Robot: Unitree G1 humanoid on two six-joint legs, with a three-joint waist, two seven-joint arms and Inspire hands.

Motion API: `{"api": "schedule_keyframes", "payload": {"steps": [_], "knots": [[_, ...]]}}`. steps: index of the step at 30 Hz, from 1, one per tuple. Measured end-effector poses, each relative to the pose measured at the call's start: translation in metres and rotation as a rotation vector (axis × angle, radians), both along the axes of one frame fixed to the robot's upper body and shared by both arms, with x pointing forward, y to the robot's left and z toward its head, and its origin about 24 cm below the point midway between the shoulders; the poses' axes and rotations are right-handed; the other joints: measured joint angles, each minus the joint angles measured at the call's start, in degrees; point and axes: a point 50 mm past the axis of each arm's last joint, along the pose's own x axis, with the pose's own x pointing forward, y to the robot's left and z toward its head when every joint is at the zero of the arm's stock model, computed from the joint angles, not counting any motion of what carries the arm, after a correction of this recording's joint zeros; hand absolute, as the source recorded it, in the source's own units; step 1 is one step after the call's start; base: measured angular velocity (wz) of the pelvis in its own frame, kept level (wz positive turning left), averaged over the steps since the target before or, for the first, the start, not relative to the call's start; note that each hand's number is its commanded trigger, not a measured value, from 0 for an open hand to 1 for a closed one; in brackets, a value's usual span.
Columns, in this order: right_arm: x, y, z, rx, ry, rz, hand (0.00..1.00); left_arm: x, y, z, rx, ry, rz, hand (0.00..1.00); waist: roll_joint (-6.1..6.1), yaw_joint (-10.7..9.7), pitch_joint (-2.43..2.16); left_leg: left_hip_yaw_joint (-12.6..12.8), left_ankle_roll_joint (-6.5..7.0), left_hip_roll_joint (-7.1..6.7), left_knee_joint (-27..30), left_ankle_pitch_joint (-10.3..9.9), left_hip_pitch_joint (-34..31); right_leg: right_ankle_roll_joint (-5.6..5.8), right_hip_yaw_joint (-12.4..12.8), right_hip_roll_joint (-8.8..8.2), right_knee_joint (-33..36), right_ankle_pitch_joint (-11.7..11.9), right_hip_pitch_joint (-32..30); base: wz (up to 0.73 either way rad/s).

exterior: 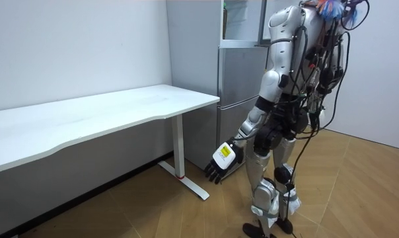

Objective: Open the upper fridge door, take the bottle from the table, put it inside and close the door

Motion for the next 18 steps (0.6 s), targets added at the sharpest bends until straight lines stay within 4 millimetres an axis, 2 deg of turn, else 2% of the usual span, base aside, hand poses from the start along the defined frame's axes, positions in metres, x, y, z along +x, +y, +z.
{"api": "schedule_keyframes", "payload": {"steps": [5, 9, 12, 15, 17, 18], "knots": [[0.01, -0.011, 0.009, -0.027, -0.034, -0.097, 0.0, -0.001, 0.006, 0.002, 0.015, -0.004, 0.018, 0.0, -0.93, -0.3, -0.01, 0.0, 0.0, -0.01, -0.3, 0.0, 0.2, 0.04, 0.1, -0.01, 0.2, -0.3, 0.0, 0.0], [0.015, -0.025, 0.021, -0.039, -0.09, -0.25, 0.0, 0.001, 0.012, 0.004, 0.03, -0.024, 0.054, 0.0, -1.85, -0.4, 0.26, 0.0, -0.05, -0.04, -0.5, 0.0, 0.4, -0.01, 0.1, 0.01, 0.4, -0.4, 0.1, 0.0], [0.014, -0.041, 0.036, -0.092, -0.132, -0.351, 0.0, 0.0, 0.015, 0.007, 0.039, -0.036, 0.058, 0.0, -2.43, -0.6, 0.31, 0.1, -0.05, -0.11, -0.7, 0.0, 0.3, -0.01, 0.0, 0.03, 0.0, -0.4, 0.0, 0.0], [0.015, -0.055, 0.053, -0.145, -0.166, -0.416, 0.0, -0.002, 0.02, 0.008, 0.045, -0.037, 0.087, 0.0, -2.54, -2.0, 0.24, -0.2, -0.04, -0.29, -0.9, 0.0, 0.1, 0.16, 0.0, -0.01, 0.0, -0.6, -0.2, 0.03], [0.013, -0.065, 0.066, -0.194, -0.185, -0.469, 0.0, -0.002, 0.023, 0.01, 0.054, -0.043, 0.1, 0.0, -2.52, -2.0, 0.23, -0.2, -0.04, -0.36, -1.1, 0.0, -0.1, 0.21, -0.1, 0.05, 0.0, -0.8, -0.3, 0.0], [0.011, -0.07, 0.073, -0.223, -0.186, -0.502, 0.0, -0.003, 0.025, 0.01, 0.059, -0.044, 0.104, 0.0, -2.74, -2.1, 0.09, -0.1, -0.04, -0.42, -1.3, 0.0, -0.1, 0.23, -0.2, 0.0, 0.0, -0.9, -0.5, 0.0]]}}
